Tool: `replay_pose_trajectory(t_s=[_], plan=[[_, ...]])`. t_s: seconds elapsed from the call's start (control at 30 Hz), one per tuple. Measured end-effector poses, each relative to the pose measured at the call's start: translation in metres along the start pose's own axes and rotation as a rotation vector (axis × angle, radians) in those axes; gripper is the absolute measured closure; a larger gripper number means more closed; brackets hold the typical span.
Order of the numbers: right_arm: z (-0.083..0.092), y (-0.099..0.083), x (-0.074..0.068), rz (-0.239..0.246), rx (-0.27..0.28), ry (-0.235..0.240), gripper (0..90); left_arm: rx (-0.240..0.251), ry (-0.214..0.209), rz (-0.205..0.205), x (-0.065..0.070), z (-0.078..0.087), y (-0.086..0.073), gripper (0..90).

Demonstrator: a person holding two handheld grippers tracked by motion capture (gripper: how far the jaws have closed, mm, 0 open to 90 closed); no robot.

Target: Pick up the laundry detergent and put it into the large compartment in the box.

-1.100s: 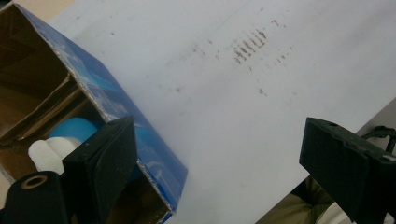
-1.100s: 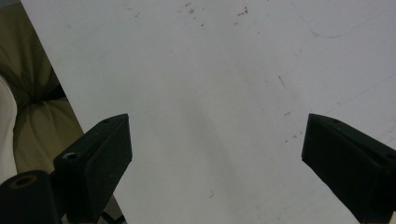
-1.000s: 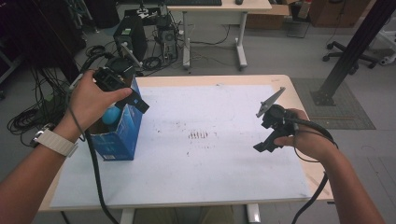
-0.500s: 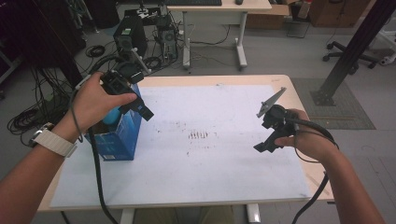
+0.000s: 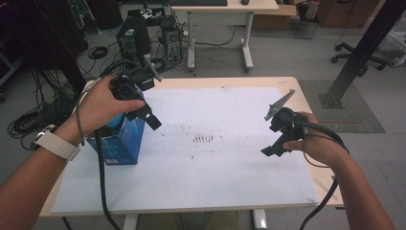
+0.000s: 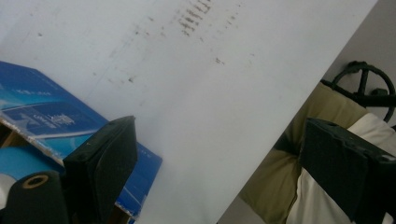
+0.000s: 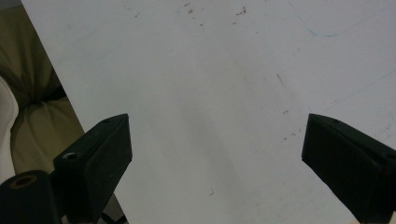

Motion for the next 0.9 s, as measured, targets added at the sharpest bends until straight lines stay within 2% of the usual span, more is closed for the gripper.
replay_pose_trajectory(t_s=[0.23,0.3,0.4,0.53,0.73,0.9], plan=[[0.001,-0.001,0.000,-0.002,0.001,0.000,8.8,-0.019,-0.042,-0.041,0.008,-0.006,0.000,11.9],[0.001,-0.001,0.000,-0.002,0.000,0.001,8.8,-0.025,-0.058,-0.069,0.011,-0.008,-0.001,11.9],[0.001,-0.001,0.001,-0.002,0.002,0.000,8.8,-0.028,-0.074,-0.091,0.016,-0.010,0.000,11.8],[0.002,0.000,0.001,-0.002,0.004,-0.002,8.8,-0.035,-0.083,-0.111,0.019,-0.011,0.000,11.8],[0.003,-0.003,0.000,-0.005,0.006,-0.004,8.8,-0.019,-0.097,-0.135,0.025,-0.011,0.001,11.8],[0.003,-0.003,0.000,-0.004,0.006,-0.005,8.8,-0.013,-0.109,-0.172,0.033,-0.012,0.003,11.6]])
Point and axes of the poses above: each handheld gripper's, and its own axes: z roughly backward along the jaws, y roughly out of its top, x roughly to its right, the point moved 10 cm from there along -z, roughly forward along the jaws, and after that the axes turned 7 degrees about x, right-handed, at the moved point
